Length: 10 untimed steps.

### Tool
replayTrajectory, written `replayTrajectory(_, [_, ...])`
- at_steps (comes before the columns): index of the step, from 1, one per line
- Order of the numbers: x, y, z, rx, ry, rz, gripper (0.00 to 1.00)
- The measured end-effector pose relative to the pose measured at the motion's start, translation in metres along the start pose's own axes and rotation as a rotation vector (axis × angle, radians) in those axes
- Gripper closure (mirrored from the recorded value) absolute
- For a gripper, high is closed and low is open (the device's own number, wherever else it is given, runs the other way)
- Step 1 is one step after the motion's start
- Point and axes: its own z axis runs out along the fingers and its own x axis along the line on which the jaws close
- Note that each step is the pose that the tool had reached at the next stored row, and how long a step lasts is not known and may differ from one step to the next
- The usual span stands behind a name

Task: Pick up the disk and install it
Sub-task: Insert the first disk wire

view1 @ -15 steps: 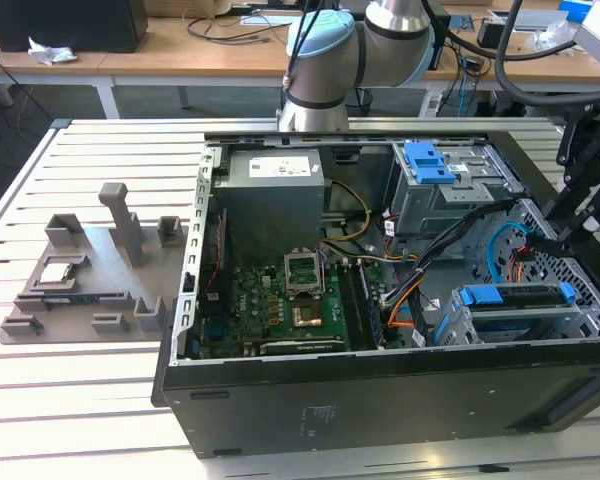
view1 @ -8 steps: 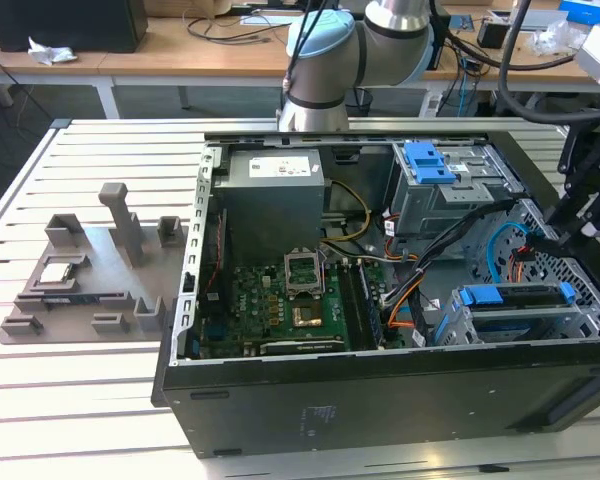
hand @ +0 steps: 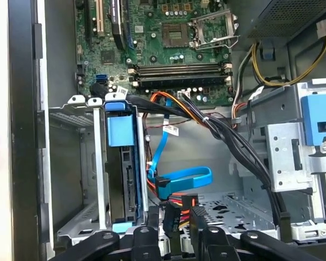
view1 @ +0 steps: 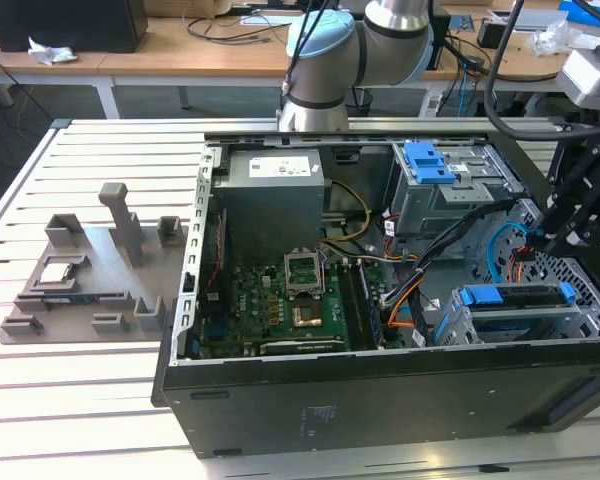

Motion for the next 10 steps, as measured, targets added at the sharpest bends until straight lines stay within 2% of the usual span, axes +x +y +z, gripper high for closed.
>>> replayTrajectory(7, [0.0,-0.0005,0.0012,0.0004,0.0035,0.003,0.65])
replayTrajectory(10, [0.0,-0.0005,0.0012,0.0005,0.0041,0.003,0.83])
